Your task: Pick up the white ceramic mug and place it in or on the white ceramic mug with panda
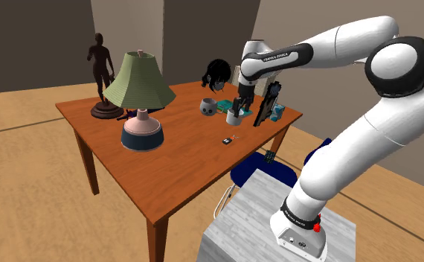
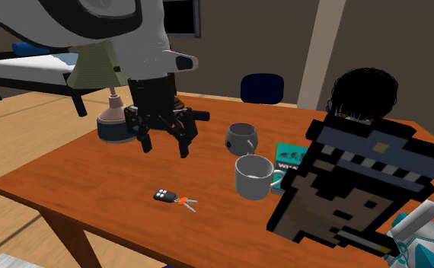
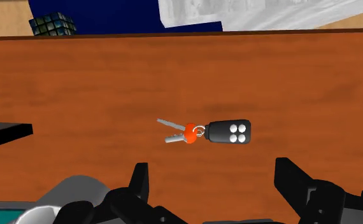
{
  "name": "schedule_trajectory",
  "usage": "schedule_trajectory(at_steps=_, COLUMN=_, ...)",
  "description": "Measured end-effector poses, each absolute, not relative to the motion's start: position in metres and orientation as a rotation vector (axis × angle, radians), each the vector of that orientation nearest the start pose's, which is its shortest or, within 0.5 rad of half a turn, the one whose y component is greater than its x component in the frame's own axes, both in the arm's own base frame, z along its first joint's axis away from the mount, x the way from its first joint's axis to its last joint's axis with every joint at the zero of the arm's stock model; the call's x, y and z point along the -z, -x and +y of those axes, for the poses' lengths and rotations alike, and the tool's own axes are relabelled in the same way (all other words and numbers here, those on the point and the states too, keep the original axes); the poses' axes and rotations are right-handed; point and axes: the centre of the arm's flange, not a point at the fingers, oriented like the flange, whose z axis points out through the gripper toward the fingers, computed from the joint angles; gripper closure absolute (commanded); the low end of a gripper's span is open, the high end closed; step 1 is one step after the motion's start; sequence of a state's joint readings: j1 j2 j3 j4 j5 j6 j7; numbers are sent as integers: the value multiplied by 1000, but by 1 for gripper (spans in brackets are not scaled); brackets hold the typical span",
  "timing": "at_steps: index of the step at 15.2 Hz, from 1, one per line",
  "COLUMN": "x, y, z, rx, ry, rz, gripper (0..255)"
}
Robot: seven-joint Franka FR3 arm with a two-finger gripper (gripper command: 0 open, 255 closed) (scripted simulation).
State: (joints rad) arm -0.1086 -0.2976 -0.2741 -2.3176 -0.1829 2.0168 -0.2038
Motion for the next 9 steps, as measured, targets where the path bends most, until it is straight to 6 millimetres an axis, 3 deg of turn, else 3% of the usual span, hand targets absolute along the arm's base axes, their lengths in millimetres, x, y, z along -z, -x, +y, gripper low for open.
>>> schedule_trajectory(at_steps=9, x=-408, y=-481, z=-271, rx=21, ry=3202, rz=155, gripper=0)
